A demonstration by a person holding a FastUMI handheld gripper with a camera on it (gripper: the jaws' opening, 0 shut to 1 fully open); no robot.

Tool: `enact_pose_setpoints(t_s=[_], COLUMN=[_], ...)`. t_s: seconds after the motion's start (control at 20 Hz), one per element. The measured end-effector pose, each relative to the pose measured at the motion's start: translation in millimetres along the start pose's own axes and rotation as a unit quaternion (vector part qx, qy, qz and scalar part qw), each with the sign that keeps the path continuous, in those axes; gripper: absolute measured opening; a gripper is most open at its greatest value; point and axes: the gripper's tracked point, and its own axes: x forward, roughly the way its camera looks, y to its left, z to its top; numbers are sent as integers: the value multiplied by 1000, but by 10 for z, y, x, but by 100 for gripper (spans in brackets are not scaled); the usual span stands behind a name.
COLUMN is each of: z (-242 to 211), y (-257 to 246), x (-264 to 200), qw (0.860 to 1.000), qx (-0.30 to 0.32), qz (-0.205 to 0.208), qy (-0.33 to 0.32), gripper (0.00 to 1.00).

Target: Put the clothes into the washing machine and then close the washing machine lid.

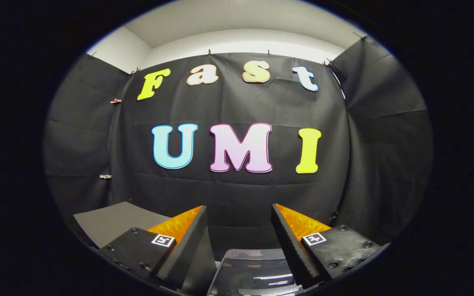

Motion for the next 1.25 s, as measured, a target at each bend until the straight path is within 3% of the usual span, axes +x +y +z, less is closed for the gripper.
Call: enact_pose_setpoints(t_s=[0.4, 1.25], z=[57, 112], y=[195, 199], x=[4, 77], qw=[1000, 1000], qx=[3, 4], qz=[27, 25], qy=[-2, -6], gripper=[97, 97])
